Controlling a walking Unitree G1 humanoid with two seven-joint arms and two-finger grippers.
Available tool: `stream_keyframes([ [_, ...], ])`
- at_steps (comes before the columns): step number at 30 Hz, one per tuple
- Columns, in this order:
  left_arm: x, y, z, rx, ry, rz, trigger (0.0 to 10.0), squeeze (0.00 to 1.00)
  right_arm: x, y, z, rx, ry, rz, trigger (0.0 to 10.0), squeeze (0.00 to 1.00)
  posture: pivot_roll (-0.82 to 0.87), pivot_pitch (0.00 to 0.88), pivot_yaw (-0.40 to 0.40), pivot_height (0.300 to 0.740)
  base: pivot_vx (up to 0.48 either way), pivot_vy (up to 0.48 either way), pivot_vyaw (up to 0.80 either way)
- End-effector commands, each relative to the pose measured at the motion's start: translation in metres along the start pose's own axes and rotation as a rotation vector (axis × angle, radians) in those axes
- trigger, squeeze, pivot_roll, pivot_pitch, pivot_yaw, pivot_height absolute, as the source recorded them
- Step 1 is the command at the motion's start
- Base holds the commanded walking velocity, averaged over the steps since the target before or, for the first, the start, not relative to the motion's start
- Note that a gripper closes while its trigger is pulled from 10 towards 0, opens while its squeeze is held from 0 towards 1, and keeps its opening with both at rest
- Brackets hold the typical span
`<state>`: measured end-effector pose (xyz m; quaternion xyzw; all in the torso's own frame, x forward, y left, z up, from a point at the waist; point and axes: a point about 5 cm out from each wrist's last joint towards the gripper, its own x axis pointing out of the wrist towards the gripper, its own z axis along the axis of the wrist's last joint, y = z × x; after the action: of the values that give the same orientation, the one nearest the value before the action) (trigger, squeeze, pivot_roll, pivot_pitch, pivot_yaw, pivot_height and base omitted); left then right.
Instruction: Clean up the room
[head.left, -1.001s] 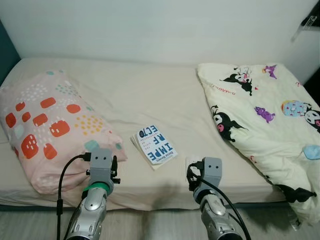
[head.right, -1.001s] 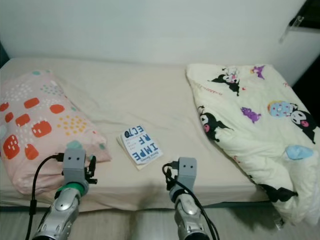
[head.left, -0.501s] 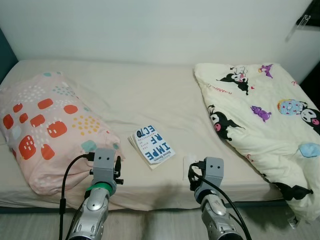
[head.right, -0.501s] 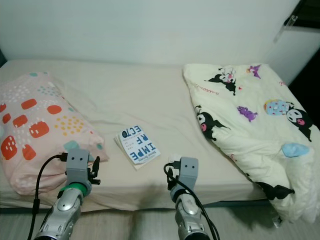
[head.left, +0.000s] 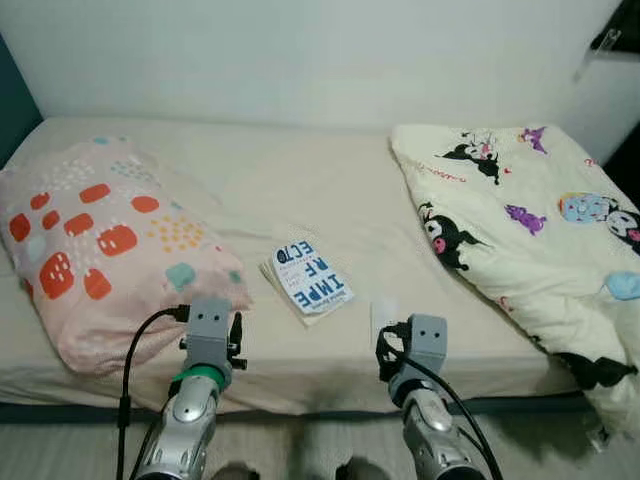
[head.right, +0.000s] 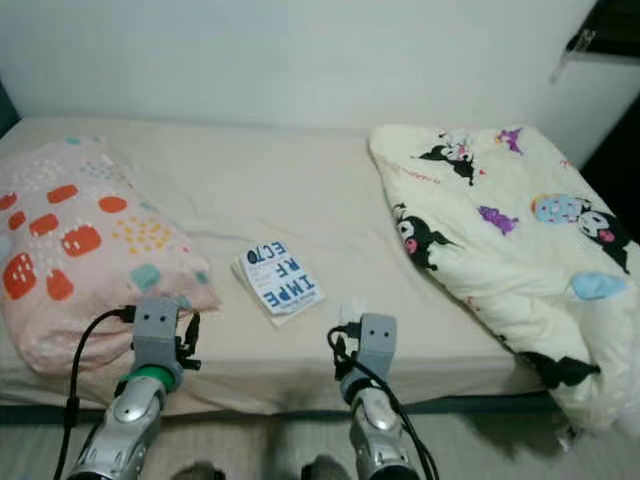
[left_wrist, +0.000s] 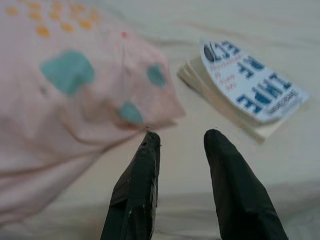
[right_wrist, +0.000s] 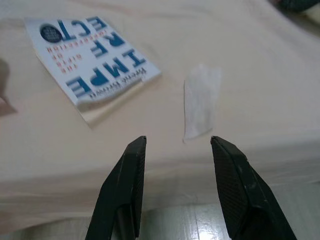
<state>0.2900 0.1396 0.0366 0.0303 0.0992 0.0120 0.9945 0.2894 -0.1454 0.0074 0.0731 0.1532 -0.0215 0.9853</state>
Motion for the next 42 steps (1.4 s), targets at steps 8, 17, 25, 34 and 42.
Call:
stream_keyframes([
  [8, -0.003, -0.002, -0.008, 0.014, 0.034, -0.005, 10.0, 0.0, -0.001, -0.002, 0.0, 0.036, -0.017, -0.007, 10.0, 0.0, 0.02, 0.024, 0.008, 0.586, 0.0, 0.0, 0.0],
  [17, -0.007, -0.004, -0.01, 0.012, 0.034, -0.001, 10.0, 0.0, 0.01, 0.015, 0.025, 0.043, -0.098, 0.052, 10.0, 0.0, 0.01, 0.047, -0.002, 0.586, 0.0, 0.0, 0.0],
  [25, -0.015, -0.003, -0.009, 0.045, -0.007, -0.001, 10.0, 0.0, 0.026, 0.034, 0.055, 0.035, -0.154, 0.119, 10.0, 1.0, 0.03, 0.102, -0.038, 0.586, 0.0, 0.0, 0.0],
  [34, -0.05, 0.001, 0.021, 0.303, -0.243, -0.163, 10.0, 0.0, 0.043, 0.034, 0.095, -0.036, -0.203, 0.087, 10.0, 1.0, 0.1, 0.212, -0.078, 0.586, 0.0, 0.0, 0.0],
  [42, -0.068, 0.014, 0.022, 0.285, -0.218, -0.141, 10.0, 0.0, 0.047, 0.029, 0.107, -0.069, -0.21, 0.057, 10.0, 1.0, 0.17, 0.25, -0.083, 0.586, 0.0, 0.0, 0.0],
])
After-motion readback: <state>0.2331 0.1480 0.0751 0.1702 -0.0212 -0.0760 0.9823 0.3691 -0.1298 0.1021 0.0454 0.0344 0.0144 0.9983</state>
